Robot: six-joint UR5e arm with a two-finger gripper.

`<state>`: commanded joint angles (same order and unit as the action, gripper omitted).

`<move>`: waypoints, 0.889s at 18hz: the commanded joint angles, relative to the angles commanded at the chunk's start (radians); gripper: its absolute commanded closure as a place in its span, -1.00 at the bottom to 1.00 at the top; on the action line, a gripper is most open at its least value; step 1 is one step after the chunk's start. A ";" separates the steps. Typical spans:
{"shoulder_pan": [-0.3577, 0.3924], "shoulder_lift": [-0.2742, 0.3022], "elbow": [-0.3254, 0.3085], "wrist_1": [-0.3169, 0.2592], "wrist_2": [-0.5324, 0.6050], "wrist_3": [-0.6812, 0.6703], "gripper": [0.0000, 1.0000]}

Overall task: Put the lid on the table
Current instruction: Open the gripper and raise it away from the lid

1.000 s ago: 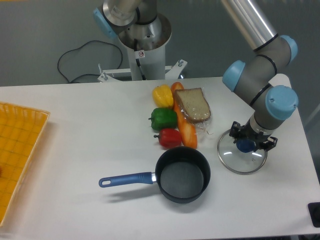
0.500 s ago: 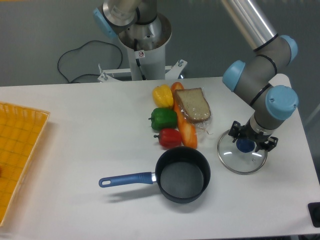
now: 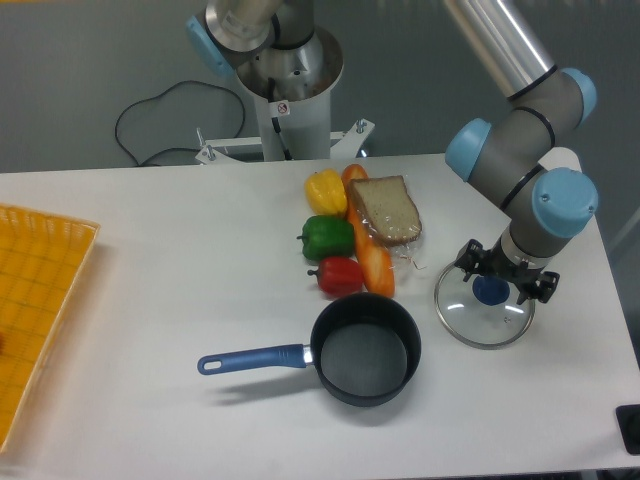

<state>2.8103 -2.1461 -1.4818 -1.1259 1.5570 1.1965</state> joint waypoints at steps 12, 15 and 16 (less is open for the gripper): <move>0.002 0.061 0.003 -0.006 0.003 0.309 -1.00; 0.006 0.071 0.003 -0.012 0.029 0.477 -1.00; 0.006 0.074 0.003 -0.014 0.049 0.485 -1.00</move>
<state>2.8164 -2.0724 -1.4788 -1.1397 1.6059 1.6812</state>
